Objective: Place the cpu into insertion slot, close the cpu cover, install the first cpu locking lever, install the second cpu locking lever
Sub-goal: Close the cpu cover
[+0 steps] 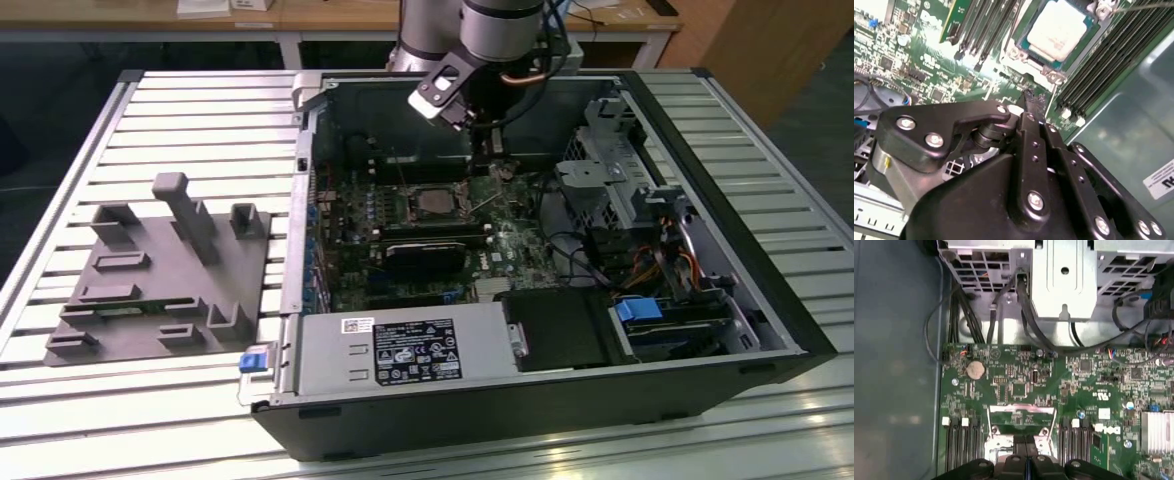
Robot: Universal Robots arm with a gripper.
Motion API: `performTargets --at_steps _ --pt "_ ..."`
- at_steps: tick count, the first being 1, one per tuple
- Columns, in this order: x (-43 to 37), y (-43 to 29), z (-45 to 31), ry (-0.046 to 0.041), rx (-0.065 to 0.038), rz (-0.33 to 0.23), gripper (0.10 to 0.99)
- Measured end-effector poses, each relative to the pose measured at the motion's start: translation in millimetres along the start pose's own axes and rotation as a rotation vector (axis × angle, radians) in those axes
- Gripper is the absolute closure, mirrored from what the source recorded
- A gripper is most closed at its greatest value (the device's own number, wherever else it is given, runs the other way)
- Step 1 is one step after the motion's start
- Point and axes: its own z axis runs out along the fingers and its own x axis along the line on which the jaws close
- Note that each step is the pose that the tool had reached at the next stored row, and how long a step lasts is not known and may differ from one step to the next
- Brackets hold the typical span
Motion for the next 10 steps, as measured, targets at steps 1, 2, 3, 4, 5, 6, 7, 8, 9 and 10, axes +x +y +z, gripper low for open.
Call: performTargets --at_steps 1,2,3,4,5,6,7,8,9,10 --pt "0.1 2.2 0.1 0.0000 0.000 0.000 0.973" --pt "0.1 4.1 0.2 -0.0001 0.000 0.000 0.973" --pt "0.2 6.2 0.4 0.0000 0.000 0.000 0.973" --pt "0.4 8.6 0.5 0.0000 0.000 0.000 0.973" --pt "0.7 11.0 0.6 0.0000 0.000 0.000 0.973" --pt "1.1 14.1 0.8 -0.0001 0.000 0.000 0.973" --pt "1.5 16.6 1.0 -0.0001 0.000 0.000 0.973" --pt "1.9 18.6 1.1 -0.0001 0.001 0.000 0.973" --pt "2.5 20.5 1.3 0.0000 0.000 0.000 0.973" --pt "3.1 21.9 1.4 -0.0001 0.000 0.000 0.973"
